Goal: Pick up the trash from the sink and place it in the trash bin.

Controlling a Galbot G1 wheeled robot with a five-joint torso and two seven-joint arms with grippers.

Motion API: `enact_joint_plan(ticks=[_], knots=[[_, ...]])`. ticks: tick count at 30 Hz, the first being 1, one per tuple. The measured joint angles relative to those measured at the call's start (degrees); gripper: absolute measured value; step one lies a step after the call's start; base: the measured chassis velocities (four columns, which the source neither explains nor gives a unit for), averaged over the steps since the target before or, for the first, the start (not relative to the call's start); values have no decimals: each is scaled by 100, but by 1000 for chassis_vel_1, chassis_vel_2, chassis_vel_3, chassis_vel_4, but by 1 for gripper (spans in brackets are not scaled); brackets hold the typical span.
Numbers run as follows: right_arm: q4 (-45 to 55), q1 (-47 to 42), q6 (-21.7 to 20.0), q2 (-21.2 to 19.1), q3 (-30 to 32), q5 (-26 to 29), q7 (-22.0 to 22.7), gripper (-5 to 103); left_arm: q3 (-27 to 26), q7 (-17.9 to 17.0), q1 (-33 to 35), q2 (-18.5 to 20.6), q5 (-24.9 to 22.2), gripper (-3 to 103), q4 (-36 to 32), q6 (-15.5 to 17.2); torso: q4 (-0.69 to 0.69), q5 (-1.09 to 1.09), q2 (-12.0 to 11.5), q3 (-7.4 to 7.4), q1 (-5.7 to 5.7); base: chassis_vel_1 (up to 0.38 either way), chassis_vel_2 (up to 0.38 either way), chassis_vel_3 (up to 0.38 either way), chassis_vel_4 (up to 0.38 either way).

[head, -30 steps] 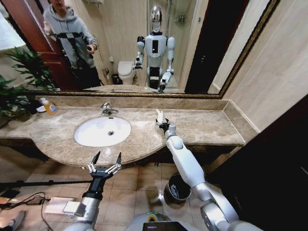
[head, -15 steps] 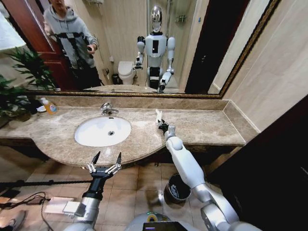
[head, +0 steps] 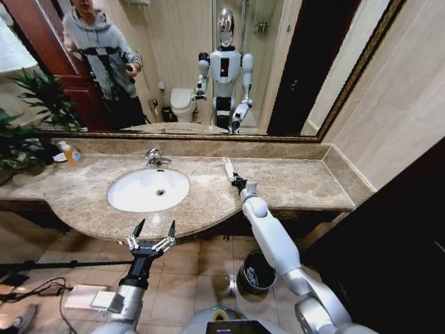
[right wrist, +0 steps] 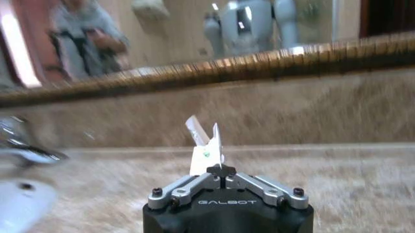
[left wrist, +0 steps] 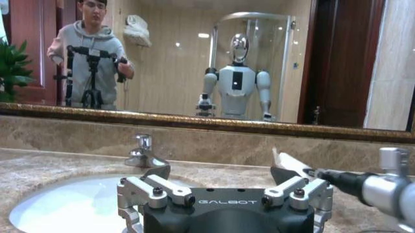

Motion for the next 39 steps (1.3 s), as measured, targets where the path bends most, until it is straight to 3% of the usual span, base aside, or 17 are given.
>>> enact_joint_plan(ticks=[6, 11, 17, 18, 20, 27, 29, 39], knots=[[988, -759, 174, -495, 60, 66, -134, 0, 0, 1, 0, 0, 0, 100, 0, 0, 0, 1, 0, 0, 0, 0, 0, 0, 0], [2330, -1974, 183, -1026, 635, 121, -153, 0, 0, 0, 0, 0, 0, 100, 0, 0, -1, 1, 0, -1, 0, 0, 0, 0, 0], [3156, -3084, 423, -1258, 1104, -62, -135, 0, 0, -1, 0, 0, 0, 100, 0, 0, -1, 2, 0, 0, 0, 0, 0, 0, 0], [3156, -3084, 423, -1258, 1104, -62, -135, 0, 0, -1, 0, 0, 0, 100, 0, 0, -1, 2, 0, 0, 0, 0, 0, 0, 0], [3700, -4144, 681, -1031, 1528, -357, -130, 0, 0, 0, 0, 0, 0, 100, 0, 0, -2, 1, 1, -1, -1, 0, 0, 0, 0], [3899, -5052, 1222, -476, 1567, -738, 1, 0, 0, -2, 0, 0, 0, 100, 0, 0, 0, 0, 1, 0, 0, 0, 0, 0, 0], [3907, -5527, 1657, -233, 1598, -986, 86, 0, 0, 0, 0, 0, 0, 100, 0, 0, -1, 0, 1, 0, 0, 0, 0, 0, 0], [3602, -6421, 2588, -8, 1704, -1680, 213, 0, 0, 0, 0, 0, 0, 100, 0, 0, -1, -1, 1, 0, 0, 0, 0, 0, 0]])
